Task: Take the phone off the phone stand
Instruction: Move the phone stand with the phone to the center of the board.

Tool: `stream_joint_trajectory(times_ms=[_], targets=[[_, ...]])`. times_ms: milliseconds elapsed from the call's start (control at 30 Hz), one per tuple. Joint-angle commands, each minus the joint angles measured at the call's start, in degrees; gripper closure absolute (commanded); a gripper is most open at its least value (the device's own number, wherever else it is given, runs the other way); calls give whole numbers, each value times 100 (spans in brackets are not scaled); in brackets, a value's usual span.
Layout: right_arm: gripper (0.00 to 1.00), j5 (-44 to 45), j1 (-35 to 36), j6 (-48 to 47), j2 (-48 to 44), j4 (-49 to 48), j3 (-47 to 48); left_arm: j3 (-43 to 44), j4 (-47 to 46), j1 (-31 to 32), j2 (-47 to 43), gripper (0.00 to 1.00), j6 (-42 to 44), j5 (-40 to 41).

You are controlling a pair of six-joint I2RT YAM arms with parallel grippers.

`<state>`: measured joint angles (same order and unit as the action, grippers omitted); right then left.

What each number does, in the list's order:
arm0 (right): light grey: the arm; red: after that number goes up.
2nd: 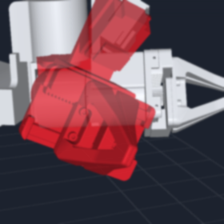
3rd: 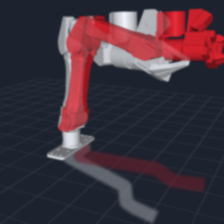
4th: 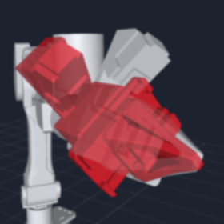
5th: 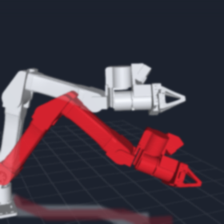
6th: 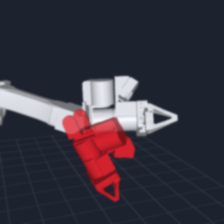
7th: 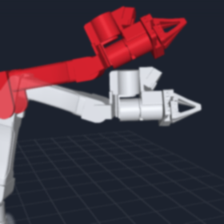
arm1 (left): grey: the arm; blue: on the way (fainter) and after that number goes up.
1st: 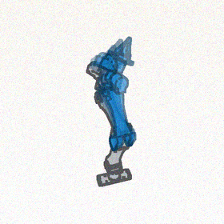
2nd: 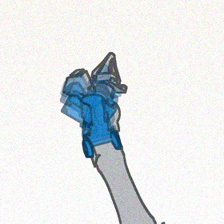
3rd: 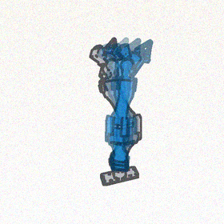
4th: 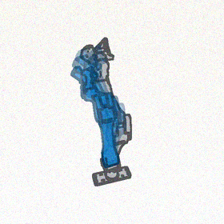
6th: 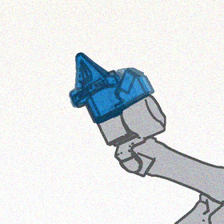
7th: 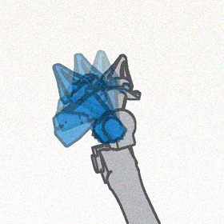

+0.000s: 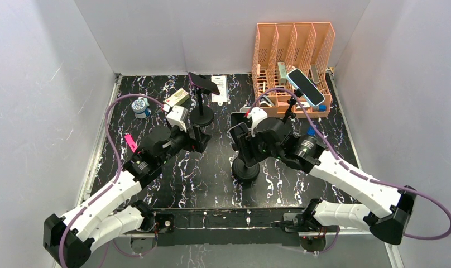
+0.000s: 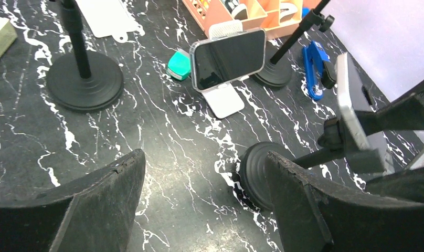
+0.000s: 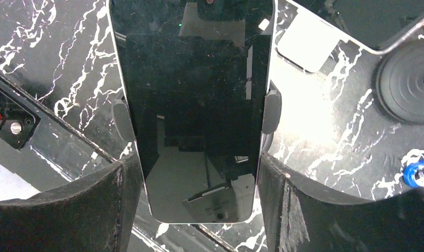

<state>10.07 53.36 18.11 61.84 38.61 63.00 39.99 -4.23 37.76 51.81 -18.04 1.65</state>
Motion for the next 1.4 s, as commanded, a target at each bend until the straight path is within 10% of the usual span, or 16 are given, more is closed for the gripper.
stream_joint_trajectory(times_ms=[0,367,833,1367], targets=[[49,718,408,-2,91,-1201,147,-110,-97,-20,-307,20,11,492],[44,1372,817,50,432,-1596,-240,-250,-299,-14,-426,20,-91,665],[7,1280,851,262,249,-1240,-383,-609,-1107,-18,-519,20,-574,272],[1,1920,851,1139,-1219,-732,-936,240,-1565,-14,640,21,-2224,-1493]])
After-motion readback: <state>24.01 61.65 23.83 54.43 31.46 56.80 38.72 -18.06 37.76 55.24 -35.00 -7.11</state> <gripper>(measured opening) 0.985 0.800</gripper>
